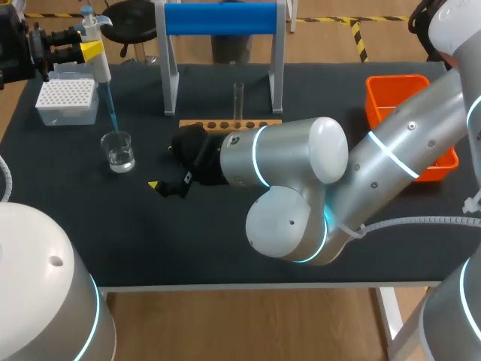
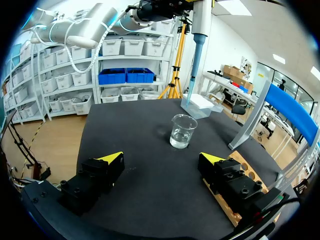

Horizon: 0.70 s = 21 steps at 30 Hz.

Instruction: Invert the test tube, pick up the pipette, mount the tip to pipette, aspirate from beaker and dispense into the tube, eject the tip, return the pipette, and cap with the stopper.

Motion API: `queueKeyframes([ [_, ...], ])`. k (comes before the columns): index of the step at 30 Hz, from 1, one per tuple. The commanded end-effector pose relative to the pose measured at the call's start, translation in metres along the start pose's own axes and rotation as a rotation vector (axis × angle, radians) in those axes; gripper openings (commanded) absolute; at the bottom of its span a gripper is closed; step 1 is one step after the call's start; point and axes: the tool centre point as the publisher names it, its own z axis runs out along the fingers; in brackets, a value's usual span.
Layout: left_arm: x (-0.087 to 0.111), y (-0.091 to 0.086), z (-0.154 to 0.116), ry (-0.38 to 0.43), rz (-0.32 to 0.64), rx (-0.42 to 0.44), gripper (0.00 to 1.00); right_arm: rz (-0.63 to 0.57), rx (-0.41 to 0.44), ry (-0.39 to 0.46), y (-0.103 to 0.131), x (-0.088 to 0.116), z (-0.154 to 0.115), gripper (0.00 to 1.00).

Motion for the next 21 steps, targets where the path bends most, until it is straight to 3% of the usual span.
queueKeyframes([
  [1, 0.0005, 0.0, 0.0002, -0.002, 0.001, 0.001, 0.0, 0.001, 0.0, -0.002, -0.0003, 0.0008, 0.0, 1.0],
  [13, 0.0005, 0.0, 0.0002, -0.002, 0.001, 0.001, 0.0, 0.001, 0.0, -0.002, -0.0003, 0.0008, 0.0, 1.0],
  [21, -0.0092, 0.0093, -0.0096, -0.005, 0.009, 0.0, 0.0, 0.001, 0.0, -0.002, -0.0003, 0.0008, 0.0, 1.0],
])
